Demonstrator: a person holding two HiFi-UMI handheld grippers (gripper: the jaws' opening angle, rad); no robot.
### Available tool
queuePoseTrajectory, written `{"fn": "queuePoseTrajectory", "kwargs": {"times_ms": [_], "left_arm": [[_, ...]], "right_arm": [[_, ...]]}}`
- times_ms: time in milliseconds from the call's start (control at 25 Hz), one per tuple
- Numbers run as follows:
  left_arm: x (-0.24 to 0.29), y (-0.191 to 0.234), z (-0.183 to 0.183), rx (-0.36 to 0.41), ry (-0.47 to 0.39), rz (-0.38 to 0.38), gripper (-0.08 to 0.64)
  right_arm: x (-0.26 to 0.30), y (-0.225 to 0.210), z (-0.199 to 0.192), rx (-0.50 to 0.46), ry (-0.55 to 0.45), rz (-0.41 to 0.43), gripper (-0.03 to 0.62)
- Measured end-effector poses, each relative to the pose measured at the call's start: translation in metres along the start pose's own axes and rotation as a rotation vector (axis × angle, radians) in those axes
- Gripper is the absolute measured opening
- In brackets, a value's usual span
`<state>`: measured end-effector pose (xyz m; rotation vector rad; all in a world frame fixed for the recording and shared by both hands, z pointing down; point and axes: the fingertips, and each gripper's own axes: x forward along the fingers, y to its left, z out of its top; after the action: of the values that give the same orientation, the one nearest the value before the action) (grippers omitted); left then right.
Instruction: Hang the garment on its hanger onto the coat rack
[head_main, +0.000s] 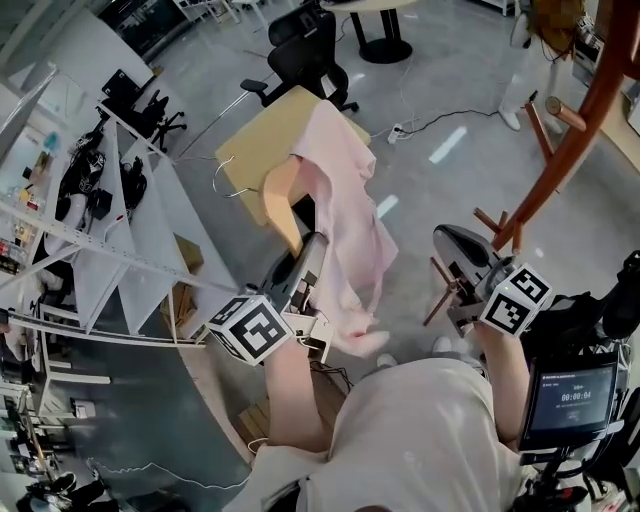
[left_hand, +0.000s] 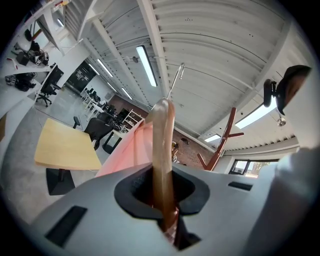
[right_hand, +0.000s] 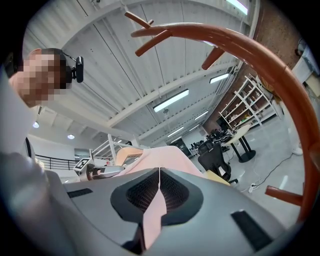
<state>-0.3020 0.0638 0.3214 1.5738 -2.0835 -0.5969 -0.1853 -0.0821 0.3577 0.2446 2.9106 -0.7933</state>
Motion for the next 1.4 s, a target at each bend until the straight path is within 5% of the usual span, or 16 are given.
{"fn": "queuePoseTrajectory", "kwargs": {"times_ms": [560,960,1240,1400], "left_arm": [[0.074,-0.021,0.029,0.064,0.061,-0.121,0.028],[0.132,-0.073,0.043,0.137,0.104,-0.248,0.028],[0.162,-0.100,0.034,0.130,0.128,-0.326,0.028],[0.173,-0.109,0.026,0.127,0.158,-0.357,0.028]], "right_arm": [[-0.017,-0.033,0.044,-0.029,-0.122,-0.093,0.012],[-0.043,-0.027,0.076,-0.045,-0.195,-0.116,0.012],[-0.075,-0.023,0.092,-0.023,-0.275,-0.127,0.012],[-0.089,-0.018,0.095,-0.086,-0.274,-0.202,0.012]]}}
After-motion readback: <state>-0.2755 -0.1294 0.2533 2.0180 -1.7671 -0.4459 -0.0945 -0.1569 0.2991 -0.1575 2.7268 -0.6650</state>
